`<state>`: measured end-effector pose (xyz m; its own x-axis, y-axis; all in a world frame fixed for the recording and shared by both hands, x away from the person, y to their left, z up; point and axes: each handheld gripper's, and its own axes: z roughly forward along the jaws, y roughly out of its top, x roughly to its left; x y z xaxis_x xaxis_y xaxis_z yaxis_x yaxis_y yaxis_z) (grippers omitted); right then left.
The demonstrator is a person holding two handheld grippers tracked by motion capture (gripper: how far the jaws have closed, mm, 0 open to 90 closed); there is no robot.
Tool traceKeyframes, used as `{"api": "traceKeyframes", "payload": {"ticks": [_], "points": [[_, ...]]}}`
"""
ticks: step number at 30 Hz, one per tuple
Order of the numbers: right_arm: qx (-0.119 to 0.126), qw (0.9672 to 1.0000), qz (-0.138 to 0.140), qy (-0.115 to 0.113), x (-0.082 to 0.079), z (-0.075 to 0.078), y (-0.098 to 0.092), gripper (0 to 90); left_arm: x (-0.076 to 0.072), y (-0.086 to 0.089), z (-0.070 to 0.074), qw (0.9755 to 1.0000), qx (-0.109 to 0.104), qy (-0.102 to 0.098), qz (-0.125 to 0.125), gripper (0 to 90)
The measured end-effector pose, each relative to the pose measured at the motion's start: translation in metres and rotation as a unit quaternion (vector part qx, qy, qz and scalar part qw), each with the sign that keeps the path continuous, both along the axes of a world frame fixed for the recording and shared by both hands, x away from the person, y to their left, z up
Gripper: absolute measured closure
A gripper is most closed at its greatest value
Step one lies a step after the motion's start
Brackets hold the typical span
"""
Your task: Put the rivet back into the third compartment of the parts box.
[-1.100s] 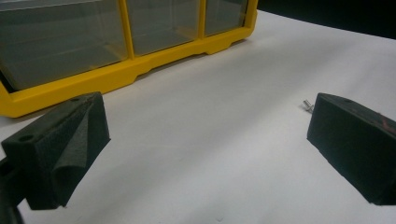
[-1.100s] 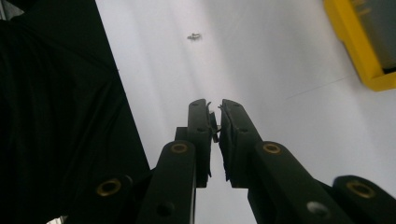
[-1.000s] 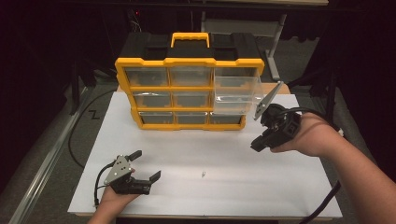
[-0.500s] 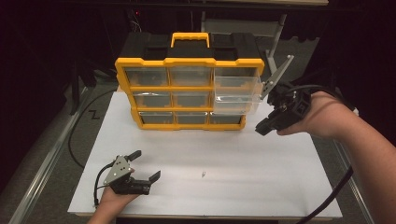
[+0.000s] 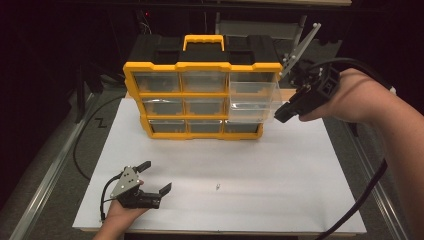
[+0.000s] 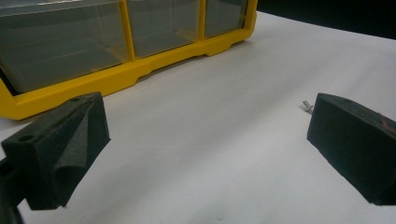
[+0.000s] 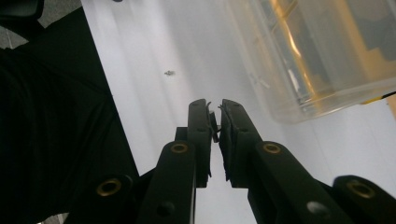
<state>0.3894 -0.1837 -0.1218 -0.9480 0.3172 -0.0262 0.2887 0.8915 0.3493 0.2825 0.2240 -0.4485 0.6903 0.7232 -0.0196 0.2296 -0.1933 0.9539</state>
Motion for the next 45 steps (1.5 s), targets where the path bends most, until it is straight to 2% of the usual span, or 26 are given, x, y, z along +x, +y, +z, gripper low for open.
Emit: {"api": "traceKeyframes", "payload": {"ticks": [10,23,30,35,38,41,45], "points": [[-0.006,0.9999,-0.003,-0.013,0.017,0.017,0.02,84.1,-0.001,0.001,0.002,1.0,0.007,-0.002,-0.001,0.3],[-0.016,0.9996,-0.004,-0.022,0.039,0.021,0.04,84.1,-0.002,0.001,0.002,0.9999,0.014,-0.002,0.002,0.3],[-0.026,0.9994,-0.012,-0.021,0.054,0.013,0.045,84.0,-0.001,0.001,0.002,0.9999,0.015,-0.003,0.0,0.4],[-0.025,0.9996,-0.012,-0.008,0.064,-0.001,0.046,84.0,-0.002,0.001,0.002,1.0,0.007,-0.005,0.0,0.3],[-0.024,0.9996,-0.014,-0.003,0.067,-0.003,0.047,83.2,-0.002,0.001,0.002,1.0,0.006,-0.005,-0.001,0.4],[-0.016,0.9997,-0.02,-0.005,0.066,-0.001,0.047,63.2,-0.002,0.001,0.002,1.0,0.007,-0.004,-0.002,0.4],[-0.011,0.9992,-0.034,-0.016,0.06,0.007,0.045,53.8,-0.002,0.0,0.002,0.9999,0.011,-0.002,-0.005,0.3]]}}
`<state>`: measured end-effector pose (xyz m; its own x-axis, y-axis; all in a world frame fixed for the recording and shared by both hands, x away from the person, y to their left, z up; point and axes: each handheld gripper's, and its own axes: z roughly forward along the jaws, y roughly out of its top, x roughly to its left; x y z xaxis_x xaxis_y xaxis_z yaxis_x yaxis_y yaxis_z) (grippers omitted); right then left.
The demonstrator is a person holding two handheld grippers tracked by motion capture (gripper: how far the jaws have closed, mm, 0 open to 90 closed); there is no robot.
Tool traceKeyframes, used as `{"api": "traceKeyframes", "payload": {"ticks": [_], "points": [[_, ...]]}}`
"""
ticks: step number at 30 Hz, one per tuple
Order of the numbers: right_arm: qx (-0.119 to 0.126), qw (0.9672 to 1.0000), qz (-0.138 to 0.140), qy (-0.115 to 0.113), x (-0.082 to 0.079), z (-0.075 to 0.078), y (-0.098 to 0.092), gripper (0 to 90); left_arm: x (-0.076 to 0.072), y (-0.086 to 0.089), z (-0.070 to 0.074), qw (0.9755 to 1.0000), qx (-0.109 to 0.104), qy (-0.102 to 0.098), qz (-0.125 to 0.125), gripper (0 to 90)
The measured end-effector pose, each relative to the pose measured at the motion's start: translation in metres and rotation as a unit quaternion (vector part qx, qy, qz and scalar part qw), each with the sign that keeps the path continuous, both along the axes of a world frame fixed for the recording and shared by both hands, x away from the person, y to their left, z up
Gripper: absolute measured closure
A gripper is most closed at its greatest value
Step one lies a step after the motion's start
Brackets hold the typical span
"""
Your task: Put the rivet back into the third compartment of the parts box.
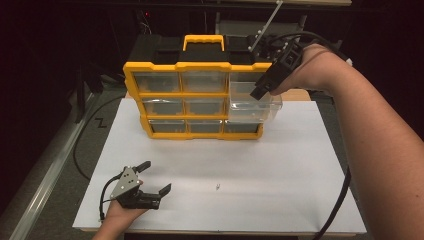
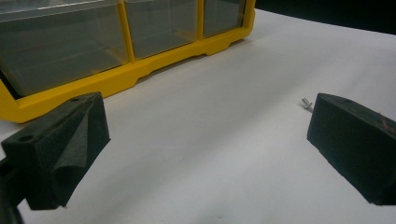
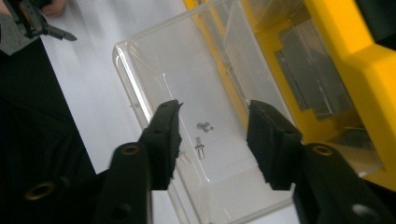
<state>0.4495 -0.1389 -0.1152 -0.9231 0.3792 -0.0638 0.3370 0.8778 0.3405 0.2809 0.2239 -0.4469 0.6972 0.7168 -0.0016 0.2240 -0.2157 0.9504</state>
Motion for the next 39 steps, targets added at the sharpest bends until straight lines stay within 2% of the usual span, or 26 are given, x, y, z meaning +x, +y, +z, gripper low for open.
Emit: {"api": "traceKeyframes", "payload": {"ticks": [2,17,23,30,39], "points": [[0.007,1.0,-0.002,0.001,-0.004,0.003,-0.004,52.3,0.0,0.0,0.0,1.0,0.002,0.001,-0.001,0.3],[-0.01,0.9999,-0.003,0.011,-0.053,0.001,-0.03,48.9,0.0,-0.001,0.0,1.0,0.002,0.002,-0.002,0.3],[-0.005,1.0,-0.001,0.008,-0.073,-0.006,-0.039,47.8,0.0,-0.001,-0.001,1.0,0.003,0.002,-0.001,0.3],[0.0,0.9999,0.005,0.013,-0.087,-0.028,-0.044,44.0,0.001,-0.002,-0.001,1.0,0.004,0.005,-0.003,0.3],[0.002,0.9997,0.012,0.023,-0.089,-0.079,-0.044,36.7,0.001,-0.006,-0.002,0.9999,0.01,0.007,-0.006,0.3]]}}
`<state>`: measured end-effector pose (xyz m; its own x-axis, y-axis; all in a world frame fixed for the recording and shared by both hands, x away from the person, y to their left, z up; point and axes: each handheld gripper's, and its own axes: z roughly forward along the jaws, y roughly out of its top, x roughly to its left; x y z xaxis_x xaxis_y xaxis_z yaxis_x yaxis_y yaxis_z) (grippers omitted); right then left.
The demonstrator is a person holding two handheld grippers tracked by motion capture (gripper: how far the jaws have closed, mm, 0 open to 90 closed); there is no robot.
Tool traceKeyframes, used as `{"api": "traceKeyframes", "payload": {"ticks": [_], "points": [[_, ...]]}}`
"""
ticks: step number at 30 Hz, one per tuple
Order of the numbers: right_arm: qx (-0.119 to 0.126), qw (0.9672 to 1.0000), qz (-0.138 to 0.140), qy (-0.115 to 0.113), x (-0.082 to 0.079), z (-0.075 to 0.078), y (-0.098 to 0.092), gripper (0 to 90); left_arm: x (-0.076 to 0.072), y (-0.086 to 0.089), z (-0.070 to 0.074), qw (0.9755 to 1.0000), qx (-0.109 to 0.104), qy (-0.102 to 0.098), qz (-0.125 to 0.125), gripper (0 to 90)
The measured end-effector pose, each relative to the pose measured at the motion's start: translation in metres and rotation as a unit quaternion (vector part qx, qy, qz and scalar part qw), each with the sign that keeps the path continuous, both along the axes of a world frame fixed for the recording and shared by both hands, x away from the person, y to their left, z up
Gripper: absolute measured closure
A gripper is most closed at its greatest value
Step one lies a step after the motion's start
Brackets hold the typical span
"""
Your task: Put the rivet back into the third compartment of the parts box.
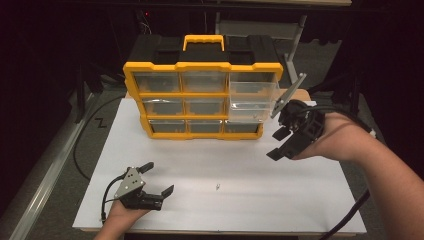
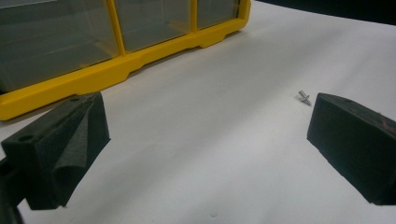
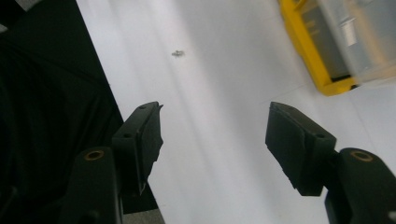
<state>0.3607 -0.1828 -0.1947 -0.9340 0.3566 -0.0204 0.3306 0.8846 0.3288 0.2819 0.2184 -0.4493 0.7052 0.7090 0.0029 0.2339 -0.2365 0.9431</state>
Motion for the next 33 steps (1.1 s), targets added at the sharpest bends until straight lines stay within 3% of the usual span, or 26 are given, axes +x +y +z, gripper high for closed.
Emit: {"api": "traceKeyframes", "payload": {"ticks": [5,19,33], "points": [[-0.008,1.0,0.004,0.003,0.0,-0.037,0.001,30.9,0.001,0.001,0.0,1.0,-0.001,-0.001,0.003,0.3],[0.0,0.9993,0.001,0.038,0.005,-0.13,0.01,21.2,0.0,0.001,0.0,1.0,0.004,0.0,-0.002,0.3],[-0.012,0.9986,0.0,0.051,0.006,-0.192,0.035,0.3,0.0,0.002,0.0,1.0,0.001,0.0,-0.005,0.3]]}}
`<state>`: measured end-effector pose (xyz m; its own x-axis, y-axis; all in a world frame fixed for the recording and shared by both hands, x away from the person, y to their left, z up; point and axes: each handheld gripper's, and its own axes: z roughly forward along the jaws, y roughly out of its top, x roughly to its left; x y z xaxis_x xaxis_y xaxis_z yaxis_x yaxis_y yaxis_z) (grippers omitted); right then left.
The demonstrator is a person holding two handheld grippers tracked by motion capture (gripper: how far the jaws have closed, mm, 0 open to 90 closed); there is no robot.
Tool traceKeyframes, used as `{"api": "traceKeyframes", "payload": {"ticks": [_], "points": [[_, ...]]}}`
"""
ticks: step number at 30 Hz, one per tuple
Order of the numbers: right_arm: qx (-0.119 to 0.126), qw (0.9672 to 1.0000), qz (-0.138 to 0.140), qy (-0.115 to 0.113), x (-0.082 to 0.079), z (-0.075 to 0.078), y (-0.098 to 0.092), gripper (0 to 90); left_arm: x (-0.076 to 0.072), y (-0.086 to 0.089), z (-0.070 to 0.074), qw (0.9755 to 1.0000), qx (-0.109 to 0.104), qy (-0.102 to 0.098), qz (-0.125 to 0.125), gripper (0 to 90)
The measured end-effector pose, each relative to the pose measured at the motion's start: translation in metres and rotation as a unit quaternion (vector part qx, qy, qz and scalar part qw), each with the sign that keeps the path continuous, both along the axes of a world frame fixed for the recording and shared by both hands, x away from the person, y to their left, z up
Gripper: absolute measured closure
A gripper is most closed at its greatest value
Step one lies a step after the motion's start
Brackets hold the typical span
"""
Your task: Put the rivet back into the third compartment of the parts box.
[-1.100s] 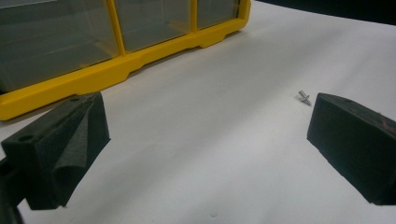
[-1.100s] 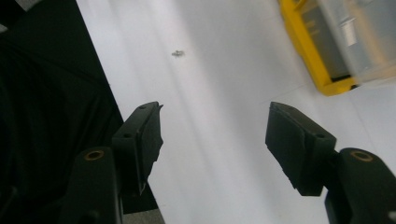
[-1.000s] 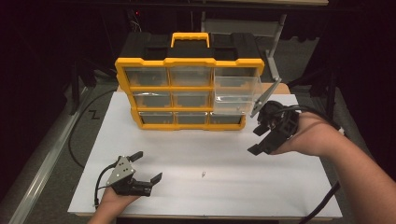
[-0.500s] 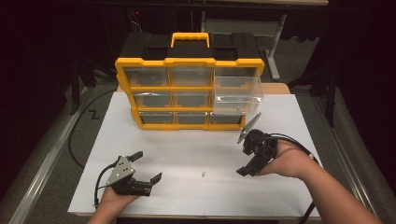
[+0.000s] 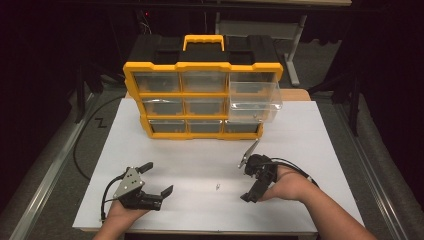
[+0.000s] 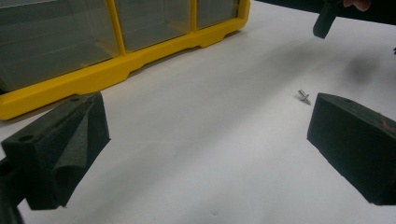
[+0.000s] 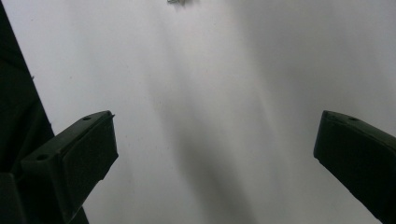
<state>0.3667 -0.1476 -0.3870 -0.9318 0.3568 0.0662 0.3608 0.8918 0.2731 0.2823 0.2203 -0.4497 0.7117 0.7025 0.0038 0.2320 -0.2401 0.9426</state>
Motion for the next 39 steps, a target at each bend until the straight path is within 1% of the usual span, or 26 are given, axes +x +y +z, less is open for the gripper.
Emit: {"api": "traceKeyframes", "payload": {"ticks": [4,5,7,8,9,10,11,13,14,16,17,19,21,22,26,29,30,31,33,35,36,39], "points": [[0.003,0.9999,0.009,0.003,0.0,-0.008,0.009,0.4,0.0,0.0,0.0,1.0,0.002,0.0,-0.002,0.3],[0.007,0.9999,0.01,0.004,0.0,-0.01,0.012,1.1,0.0,0.0,0.0,1.0,0.002,0.0,-0.002,0.3],[0.01,0.9999,0.012,0.006,-0.001,-0.012,0.017,4.9,0.0,0.0,0.0,1.0,0.001,0.0,-0.002,0.3],[0.016,0.9997,0.018,0.007,0.0,-0.014,0.02,6.3,0.0,0.0,0.0,1.0,0.0,0.0,-0.001,0.3],[0.017,0.9996,0.022,0.007,0.0,-0.015,0.022,8.0,0.0,0.0,0.0,1.0,0.0,0.0,-0.001,0.3],[0.022,0.9994,0.024,0.01,0.0,-0.017,0.026,10.9,0.0,0.0,0.0,1.0,0.001,0.0,-0.002,0.3],[0.021,0.9993,0.029,0.01,0.0,-0.017,0.03,14.3,0.0,0.0,0.0,1.0,0.002,0.001,-0.002,0.3],[0.03,0.9988,0.035,0.012,0.001,-0.019,0.036,16.1,0.0,0.0,0.0,1.0,0.002,0.001,-0.002,0.3],[0.027,0.9988,0.038,0.014,0.002,-0.019,0.039,17.3,0.0,0.0,0.0,1.0,0.002,0.0,-0.002,0.3],[0.033,0.9983,0.046,0.012,0.003,-0.021,0.045,21.1,0.0,0.0,0.0,1.0,0.0,0.0,-0.002,0.3],[0.032,0.9982,0.049,0.011,0.004,-0.021,0.046,22.2,0.0,0.0,0.0,1.0,-0.001,0.0,-0.002,0.3],[0.037,0.9978,0.053,0.014,0.005,-0.022,0.052,26.8,0.0,0.0,0.0,1.0,-0.001,0.0,-0.002,0.3],[0.037,0.9977,0.054,0.015,0.005,-0.023,0.056,31.8,0.0,0.0,0.0,1.0,-0.002,-0.001,-0.002,0.3],[0.035,0.9977,0.057,0.015,0.006,-0.023,0.059,35.4,0.0,0.0,0.0,1.0,-0.002,-0.001,-0.003,0.3],[0.04,0.9975,0.056,0.015,0.008,-0.025,0.067,47.9,0.0,0.0,0.0,1.0,-0.001,0.0,-0.004,0.3],[0.033,0.9977,0.059,0.005,0.01,-0.026,0.071,54.2,0.0,0.0,0.0,1.0,-0.002,0.0,-0.004,0.3],[0.037,0.9975,0.06,0.003,0.01,-0.026,0.072,56.8,0.0,0.0,0.0,1.0,-0.001,-0.001,-0.004,0.3],[0.031,0.9976,0.061,-0.003,0.01,-0.026,0.074,60.0,0.0,0.0,0.0,1.0,-0.001,-0.001,-0.005,0.3],[0.023,0.9971,0.071,-0.017,0.008,-0.027,0.076,62.1,0.0,-0.001,0.0,1.0,0.0,0.0,-0.006,0.3],[0.011,0.9977,0.063,-0.023,0.007,-0.026,0.079,68.3,0.0,-0.001,0.0,1.0,0.001,-0.001,-0.007,0.3],[0.009,0.9976,0.063,-0.027,0.007,-0.026,0.079,70.6,0.0,-0.001,0.0,1.0,0.0,-0.002,-0.007,0.3],[0.009,0.9977,0.06,-0.031,0.007,-0.026,0.079,73.9,0.0,-0.001,0.0,1.0,-0.001,-0.002,-0.006,0.3]]}}
